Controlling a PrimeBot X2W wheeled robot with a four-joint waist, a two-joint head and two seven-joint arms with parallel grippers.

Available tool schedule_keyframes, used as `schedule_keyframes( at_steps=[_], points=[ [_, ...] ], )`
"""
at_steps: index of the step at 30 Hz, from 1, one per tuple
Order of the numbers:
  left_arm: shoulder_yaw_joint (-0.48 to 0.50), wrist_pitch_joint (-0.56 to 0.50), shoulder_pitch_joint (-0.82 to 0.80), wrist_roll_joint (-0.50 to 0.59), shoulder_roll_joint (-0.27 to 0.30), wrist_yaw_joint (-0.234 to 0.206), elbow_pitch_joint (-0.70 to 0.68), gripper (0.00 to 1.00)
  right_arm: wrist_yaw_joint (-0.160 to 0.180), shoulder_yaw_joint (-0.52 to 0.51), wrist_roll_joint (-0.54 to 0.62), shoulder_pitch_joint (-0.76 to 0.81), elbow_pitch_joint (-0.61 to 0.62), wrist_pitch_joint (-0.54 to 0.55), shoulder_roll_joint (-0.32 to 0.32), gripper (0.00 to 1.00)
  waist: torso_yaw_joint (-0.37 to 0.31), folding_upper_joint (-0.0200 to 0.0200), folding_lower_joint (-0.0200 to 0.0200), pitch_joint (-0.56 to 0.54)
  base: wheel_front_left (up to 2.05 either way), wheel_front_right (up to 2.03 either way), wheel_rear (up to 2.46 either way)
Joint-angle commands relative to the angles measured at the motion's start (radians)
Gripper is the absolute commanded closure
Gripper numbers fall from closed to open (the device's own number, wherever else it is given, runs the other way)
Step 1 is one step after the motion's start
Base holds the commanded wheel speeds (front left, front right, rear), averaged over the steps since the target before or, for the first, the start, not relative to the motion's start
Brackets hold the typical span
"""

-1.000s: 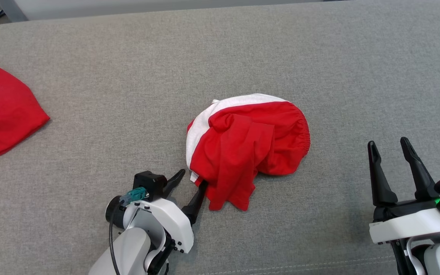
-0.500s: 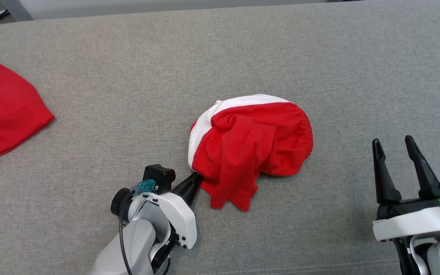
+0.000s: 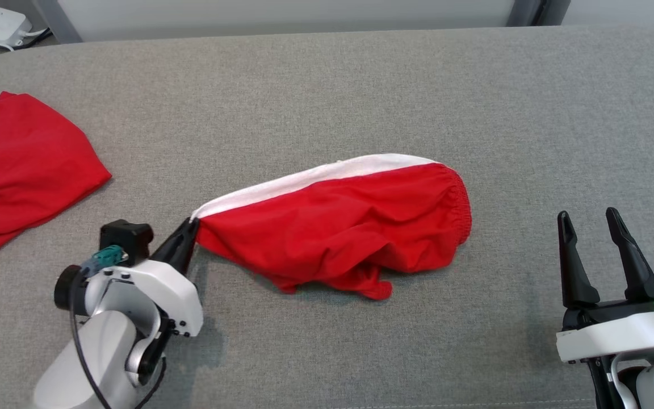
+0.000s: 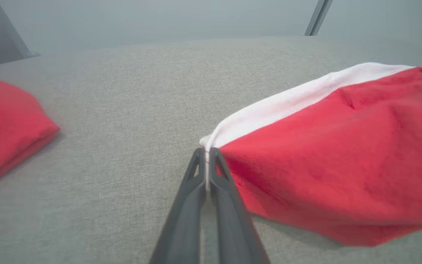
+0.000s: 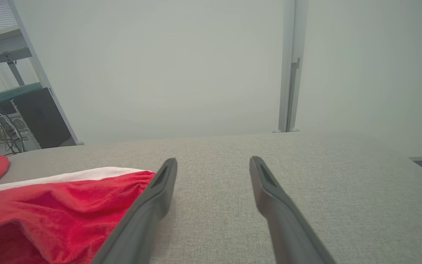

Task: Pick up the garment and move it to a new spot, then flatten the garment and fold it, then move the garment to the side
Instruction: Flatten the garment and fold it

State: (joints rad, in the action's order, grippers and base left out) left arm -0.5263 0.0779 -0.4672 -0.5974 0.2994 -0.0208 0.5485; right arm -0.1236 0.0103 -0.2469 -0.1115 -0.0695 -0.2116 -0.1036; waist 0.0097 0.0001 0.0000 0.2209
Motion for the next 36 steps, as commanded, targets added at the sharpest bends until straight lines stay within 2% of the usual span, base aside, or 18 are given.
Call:
schedule_keyframes(
  at_steps=[1, 5, 8, 9, 10, 11, 14, 20, 25, 36],
  points=[
    [0.041, 0.003, -0.010, -0.007, 0.032, -0.010, -0.029, 1.00, -0.007, 0.022, -0.007, -0.001, 0.022, -0.005, -0.007, 0.00, 0.001, -0.0001, 0.0000, -0.001, 0.00, 0.00, 0.00],
    [0.076, -0.047, 0.026, -0.037, 0.085, -0.039, -0.118, 1.00, -0.007, 0.032, -0.010, -0.004, 0.017, -0.004, -0.006, 0.00, -0.004, -0.0001, 0.0000, -0.002, 0.00, 0.00, 0.00],
    [0.094, -0.084, 0.052, -0.070, 0.102, -0.044, -0.154, 1.00, -0.007, 0.037, -0.014, -0.009, 0.013, -0.006, -0.005, 0.00, -0.009, -0.0001, 0.0000, 0.001, 0.00, 0.00, 0.00],
    [0.096, -0.095, 0.059, -0.076, 0.106, -0.047, -0.161, 0.72, -0.007, 0.039, -0.016, -0.011, 0.011, -0.006, -0.005, 0.00, -0.012, -0.0001, 0.0000, 0.002, 0.00, 0.00, 0.00],
    [0.100, -0.101, 0.066, -0.085, 0.105, -0.051, -0.168, 0.08, -0.007, 0.040, -0.017, -0.013, 0.009, -0.007, -0.005, 0.00, -0.015, -0.0001, 0.0000, 0.002, 0.00, 0.00, 0.00],
    [0.104, -0.102, 0.071, -0.091, 0.105, -0.054, -0.173, 0.00, -0.007, 0.040, -0.018, -0.014, 0.008, -0.009, -0.005, 0.00, -0.017, -0.0001, 0.0000, 0.003, 0.00, 0.00, 0.00],
    [0.116, -0.095, 0.084, -0.097, 0.106, -0.072, -0.178, 0.00, -0.007, 0.038, -0.021, -0.017, 0.005, -0.013, -0.005, 0.00, -0.024, -0.0001, 0.0000, 0.002, 0.00, 0.00, 0.00],
    [0.174, -0.019, 0.121, -0.084, 0.121, -0.163, -0.232, 0.00, -0.007, 0.020, -0.021, -0.021, 0.008, -0.021, -0.010, 0.00, -0.027, -0.0001, 0.0000, -0.012, 0.00, 0.00, 0.00],
    [0.227, 0.042, 0.174, -0.082, 0.134, -0.228, -0.351, 0.00, -0.007, 0.004, -0.018, -0.030, 0.011, -0.023, -0.018, 0.00, -0.012, -0.0001, 0.0000, -0.033, 0.00, 0.00, 0.00],
    [0.301, 0.127, 0.350, -0.065, 0.165, -0.315, -0.622, 0.00, -0.007, 0.035, -0.013, -0.007, -0.014, -0.006, -0.014, 0.00, 0.003, -0.0001, 0.0000, -0.115, 0.00, 0.00, 0.00]
  ],
)
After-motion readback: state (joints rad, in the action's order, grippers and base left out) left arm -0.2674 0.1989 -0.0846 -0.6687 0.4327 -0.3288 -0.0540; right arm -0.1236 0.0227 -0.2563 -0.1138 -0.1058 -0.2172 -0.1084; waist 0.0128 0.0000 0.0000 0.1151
